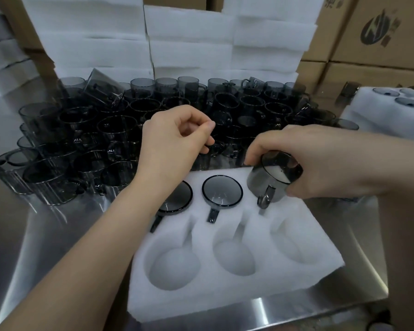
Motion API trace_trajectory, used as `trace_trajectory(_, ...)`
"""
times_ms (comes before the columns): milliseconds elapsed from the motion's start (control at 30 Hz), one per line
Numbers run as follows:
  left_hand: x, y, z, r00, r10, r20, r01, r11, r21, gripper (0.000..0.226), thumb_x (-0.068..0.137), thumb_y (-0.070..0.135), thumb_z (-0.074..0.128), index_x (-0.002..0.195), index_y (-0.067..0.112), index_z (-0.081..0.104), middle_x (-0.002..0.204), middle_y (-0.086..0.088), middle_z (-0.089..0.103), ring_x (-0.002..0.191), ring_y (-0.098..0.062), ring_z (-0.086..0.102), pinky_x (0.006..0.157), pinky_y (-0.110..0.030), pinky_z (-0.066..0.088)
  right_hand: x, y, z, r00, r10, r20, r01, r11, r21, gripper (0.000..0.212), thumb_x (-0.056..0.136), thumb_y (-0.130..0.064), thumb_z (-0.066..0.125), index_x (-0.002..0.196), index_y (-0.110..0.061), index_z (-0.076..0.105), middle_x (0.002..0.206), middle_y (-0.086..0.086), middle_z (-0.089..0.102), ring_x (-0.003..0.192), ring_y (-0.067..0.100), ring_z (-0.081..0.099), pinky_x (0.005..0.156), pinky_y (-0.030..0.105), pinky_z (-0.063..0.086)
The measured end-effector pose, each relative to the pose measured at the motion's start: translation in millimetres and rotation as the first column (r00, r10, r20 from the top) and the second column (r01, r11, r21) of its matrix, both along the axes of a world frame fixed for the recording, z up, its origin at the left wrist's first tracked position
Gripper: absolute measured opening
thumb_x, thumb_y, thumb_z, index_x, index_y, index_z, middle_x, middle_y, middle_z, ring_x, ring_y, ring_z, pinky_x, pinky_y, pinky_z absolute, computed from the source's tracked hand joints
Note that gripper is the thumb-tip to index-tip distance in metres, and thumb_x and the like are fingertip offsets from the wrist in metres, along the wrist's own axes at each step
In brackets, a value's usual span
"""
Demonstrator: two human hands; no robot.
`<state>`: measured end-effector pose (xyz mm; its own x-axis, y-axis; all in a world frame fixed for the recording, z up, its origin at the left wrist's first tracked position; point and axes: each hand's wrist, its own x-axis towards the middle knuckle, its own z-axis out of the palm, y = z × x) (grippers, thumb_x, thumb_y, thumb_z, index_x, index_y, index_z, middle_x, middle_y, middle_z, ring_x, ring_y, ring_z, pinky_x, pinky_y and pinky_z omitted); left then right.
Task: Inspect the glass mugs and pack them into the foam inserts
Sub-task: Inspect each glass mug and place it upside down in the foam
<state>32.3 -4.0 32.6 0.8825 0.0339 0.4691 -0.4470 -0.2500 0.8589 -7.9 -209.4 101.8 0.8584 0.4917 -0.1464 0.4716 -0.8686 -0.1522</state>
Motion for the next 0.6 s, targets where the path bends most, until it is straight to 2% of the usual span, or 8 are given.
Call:
trace_trajectory(67,0.3,0.2,-0.5,1.000,-0.005,-0.003,0.005,0.999,0.033,0.014,0.090,0.014,0.066,0.078,0.019,0.069,0.066,0.001,0.072,0.060,-0.013,0.070,0.060,-0.019,0.053,-2.1,5.3,1.2,1.000,-0.009,0.005,0.010,0.997,-0.080,0.056,0.077,-0.016,0.069,0.106,-0.058,0.047,0.103,-0.029,0.041,0.093,-0.011,0.043,0.072,0.012,0.041)
trace_trajectory(167,0.6,0.5,-1.1,1.000,-0.004,-0.002,0.005,0.998,0.064,0.013,0.090,0.014,0.066,0.078,0.019,0.070,0.066,0.002,0.072,0.059,-0.013,0.069,0.063,-0.023,0.056,-2.6,11.7,2.3,1.000,0.002,-0.009,-0.003,0.990,-0.144,0.056,0.080,-0.011,0.065,0.108,-0.057,0.049,0.121,-0.027,0.045,0.114,0.001,0.044,0.093,0.025,0.044)
trace_trajectory(233,0.4,0.5,-1.0,1.000,-0.005,-0.001,0.005,0.997,0.081,0.012,0.089,0.015,0.066,0.079,0.019,0.070,0.066,0.004,0.072,0.059,-0.012,0.069,0.064,-0.023,0.056,-2.2,13.0,1.5,0.999,0.024,-0.037,-0.029,0.988,-0.151,0.061,0.080,-0.007,0.061,0.114,-0.057,0.051,0.134,-0.028,0.043,0.128,0.003,0.039,0.103,0.030,0.041)
trace_trajectory(300,0.2,0.4,-1.0,1.000,-0.010,-0.004,0.010,0.996,0.086,0.012,0.089,0.015,0.066,0.079,0.019,0.070,0.066,0.005,0.072,0.059,-0.011,0.069,0.064,-0.022,0.056,-0.5,11.0,-1.2,0.997,0.052,-0.057,-0.060,0.987,-0.146,0.065,0.082,-0.007,0.060,0.124,-0.056,0.051,0.144,-0.030,0.034,0.136,-0.001,0.031,0.108,0.022,0.033)
trace_trajectory(367,-0.1,0.2,-0.9,1.000,-0.013,-0.005,0.013,0.996,0.087,0.012,0.089,0.015,0.066,0.078,0.019,0.070,0.067,0.005,0.072,0.058,-0.009,0.068,0.062,-0.019,0.055,1.0,6.3,-3.0,0.992,0.077,-0.102,-0.090,0.987,-0.137,0.063,0.086,-0.017,0.060,0.134,-0.055,0.044,0.151,-0.034,0.020,0.138,-0.010,0.017,0.105,0.008,0.021)
trace_trajectory(467,-0.2,-0.6,-0.7,1.000,-0.016,-0.006,0.017,0.996,0.092,0.013,0.089,0.015,0.066,0.078,0.019,0.070,0.067,0.005,0.072,0.058,-0.008,0.068,0.060,-0.016,0.053,2.0,3.5,-2.0,0.977,0.044,-0.208,-0.050,0.999,-0.021,0.060,0.083,-0.046,0.052,0.141,-0.051,0.038,0.147,-0.039,0.023,0.130,-0.023,0.018,0.099,-0.006,0.017)
trace_trajectory(533,0.1,-0.8,-0.8,1.000,-0.018,-0.007,0.019,0.996,0.087,0.015,0.089,0.013,0.067,0.076,0.020,0.069,0.065,0.003,0.072,0.057,-0.008,0.068,0.058,-0.015,0.051,4.0,7.9,-2.4,0.984,-0.033,-0.177,0.059,0.988,0.145,0.060,0.080,-0.055,0.046,0.140,-0.047,0.043,0.141,-0.035,0.041,0.126,-0.019,0.036,0.106,0.006,0.028)
trace_trajectory(600,0.3,-0.8,-1.0,1.000,-0.021,-0.001,0.021,0.996,0.082,0.015,0.089,0.013,0.067,0.076,0.020,0.069,0.064,0.002,0.071,0.056,-0.010,0.068,0.059,-0.017,0.051,9.3,17.0,-7.9,0.990,-0.142,0.012,0.132,0.942,0.309,0.048,0.086,-0.054,0.040,0.130,-0.041,0.056,0.126,-0.024,0.060,0.115,-0.006,0.052,0.097,0.015,0.040)
